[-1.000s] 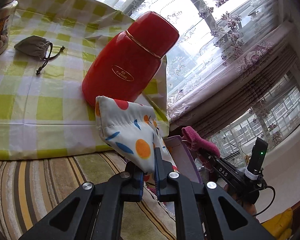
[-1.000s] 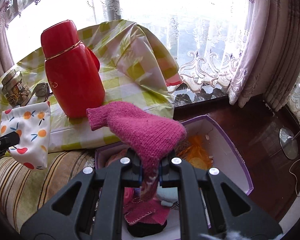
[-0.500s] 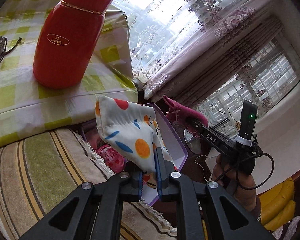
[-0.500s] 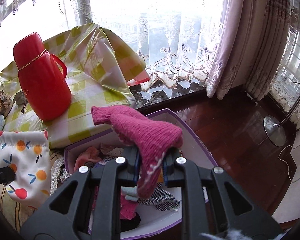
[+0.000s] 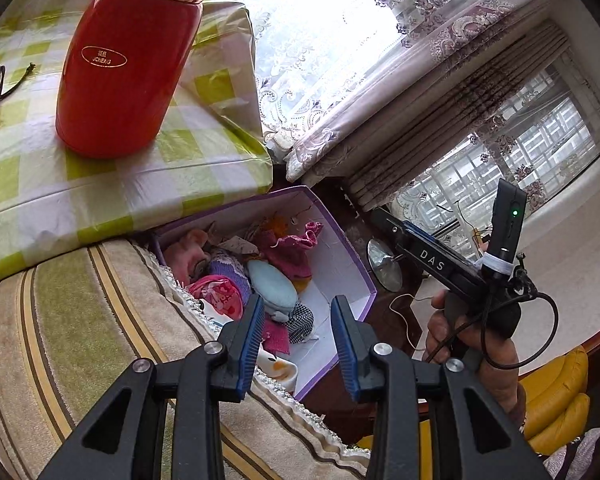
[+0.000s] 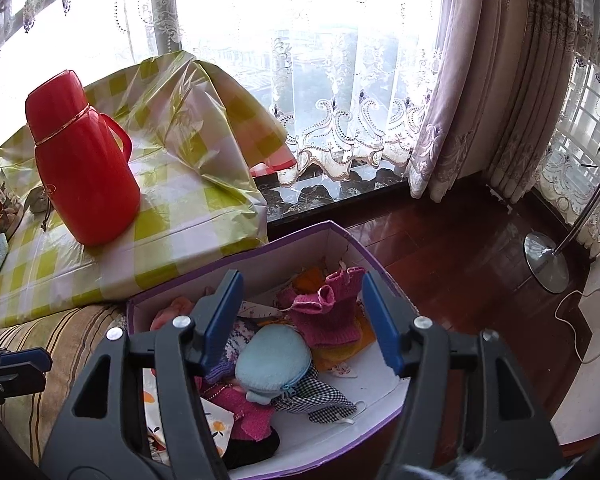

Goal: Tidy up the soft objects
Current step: 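Move both tools back toward the light blue towel and grey pouch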

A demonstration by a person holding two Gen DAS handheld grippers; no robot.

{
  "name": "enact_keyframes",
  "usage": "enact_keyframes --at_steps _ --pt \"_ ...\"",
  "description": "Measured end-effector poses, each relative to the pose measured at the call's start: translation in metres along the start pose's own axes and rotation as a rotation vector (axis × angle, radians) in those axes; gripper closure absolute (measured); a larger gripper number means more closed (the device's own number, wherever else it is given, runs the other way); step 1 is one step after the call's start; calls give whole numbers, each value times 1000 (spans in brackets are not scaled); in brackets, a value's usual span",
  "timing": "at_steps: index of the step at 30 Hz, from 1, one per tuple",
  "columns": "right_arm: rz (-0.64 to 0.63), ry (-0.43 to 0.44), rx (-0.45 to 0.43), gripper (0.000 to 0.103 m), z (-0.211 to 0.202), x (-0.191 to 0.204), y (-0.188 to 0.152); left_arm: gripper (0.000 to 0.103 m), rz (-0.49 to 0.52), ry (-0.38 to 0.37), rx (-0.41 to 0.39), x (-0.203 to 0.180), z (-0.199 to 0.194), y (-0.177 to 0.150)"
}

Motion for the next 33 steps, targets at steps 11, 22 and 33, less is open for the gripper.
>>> enact_keyframes --at_steps 11,22,33 --pt "-35 20 -5 37 -6 18 1 67 -39 31 -58 23 -22 10" --pt "-120 128 14 37 -16 78 -8 67 -134 132 -172 87 -73 26" --pt "-259 238 49 37 -25 159 -27 67 -298 284 -302 184 -146 23"
Point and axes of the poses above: each gripper's, at about its wrist camera, not at the fingertips, and z roughly the way its jaws point, x to its left, y to its top, the point moved 10 cm from there along z, roughly the way its jaws point, and after that the axes turned 5 degrees about z, right-handed, at the moved point
